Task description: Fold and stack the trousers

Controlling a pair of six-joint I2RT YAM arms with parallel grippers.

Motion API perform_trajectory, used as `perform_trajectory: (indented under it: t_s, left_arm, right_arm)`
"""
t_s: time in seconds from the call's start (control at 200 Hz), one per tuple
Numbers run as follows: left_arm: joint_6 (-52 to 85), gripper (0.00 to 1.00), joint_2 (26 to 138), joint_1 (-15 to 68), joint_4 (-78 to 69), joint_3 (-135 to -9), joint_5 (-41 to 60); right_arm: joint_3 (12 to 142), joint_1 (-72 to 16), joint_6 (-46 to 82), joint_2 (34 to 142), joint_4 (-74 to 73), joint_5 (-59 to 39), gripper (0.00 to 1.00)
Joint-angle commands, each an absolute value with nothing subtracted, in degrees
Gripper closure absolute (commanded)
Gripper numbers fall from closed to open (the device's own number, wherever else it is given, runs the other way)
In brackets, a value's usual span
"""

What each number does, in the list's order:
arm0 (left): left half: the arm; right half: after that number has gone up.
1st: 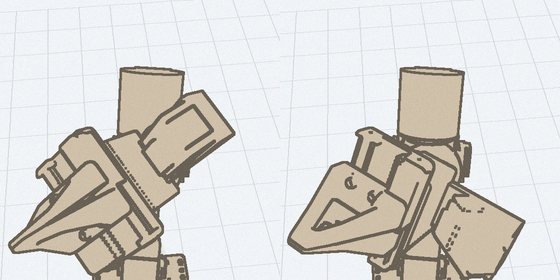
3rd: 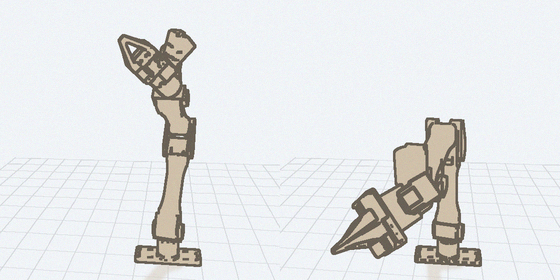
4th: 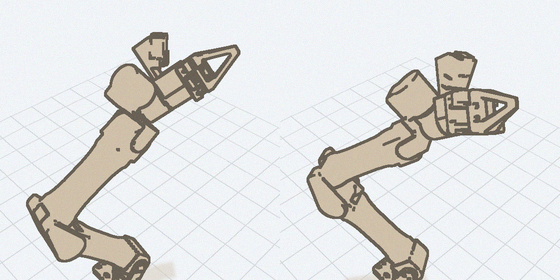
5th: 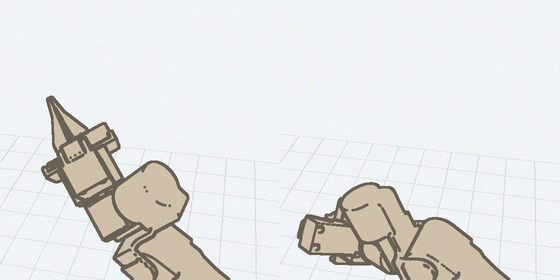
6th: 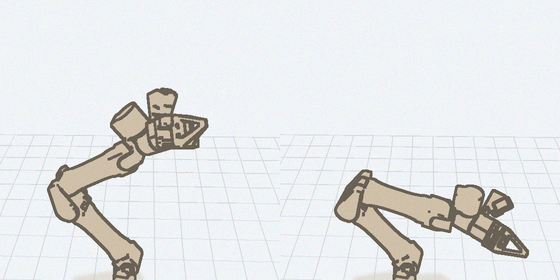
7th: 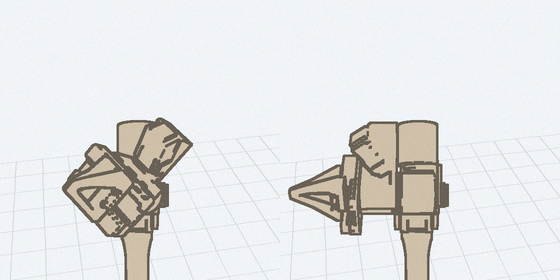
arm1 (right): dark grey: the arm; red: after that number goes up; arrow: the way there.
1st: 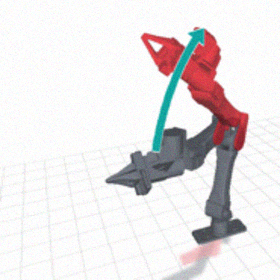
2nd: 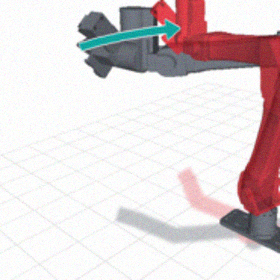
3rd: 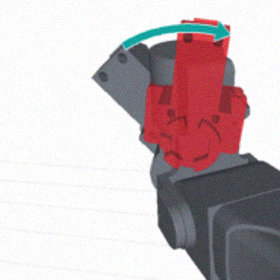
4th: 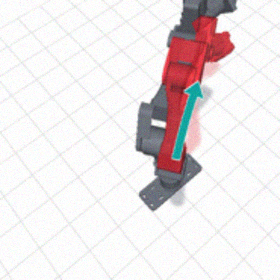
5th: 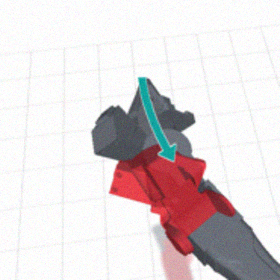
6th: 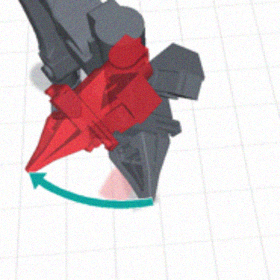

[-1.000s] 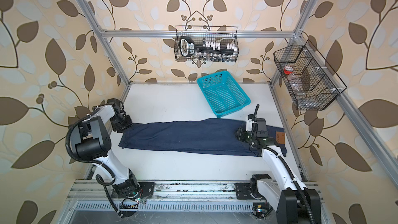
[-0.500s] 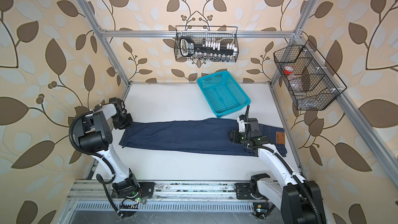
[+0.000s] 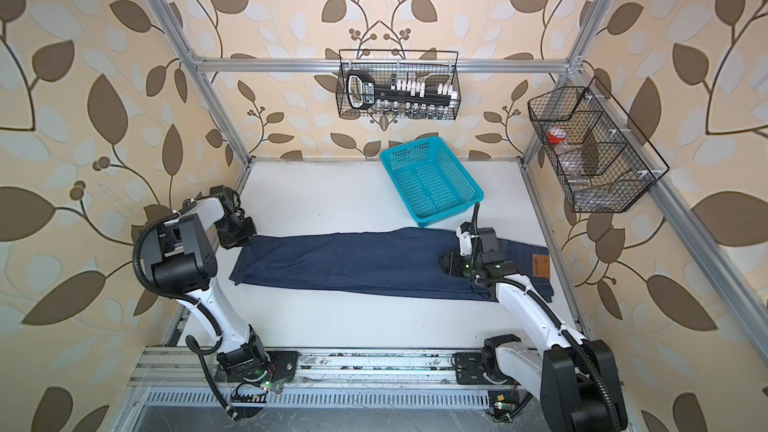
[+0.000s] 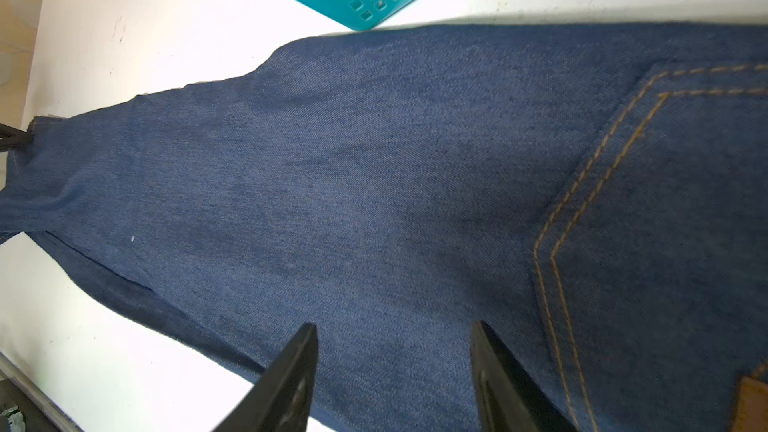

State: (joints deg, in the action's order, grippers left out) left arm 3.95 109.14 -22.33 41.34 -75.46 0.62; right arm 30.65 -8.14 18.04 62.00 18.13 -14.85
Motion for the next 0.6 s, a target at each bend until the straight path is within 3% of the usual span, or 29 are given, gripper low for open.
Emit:
perform_trajectory:
  t_s: [0.0, 0.28, 0.6]
  left_arm:
    - [1.1, 1.00, 107.7, -22.7, 45.7, -80.0, -0.6]
    - [-1.6, 1.00, 112.0, -22.1, 48.4, -86.7, -3.4]
    - [-0.8, 0.78, 114.7, -21.8, 50.4, -88.8, -5.9]
  right_arm:
    - [29.8, -8.4, 16.5, 61.5, 18.3, -15.3, 0.41]
    - [28.8, -8.4, 14.8, 60.9, 19.5, -14.9, 0.41]
    - [31.1, -8.2, 13.5, 60.7, 21.6, -14.2, 0.41]
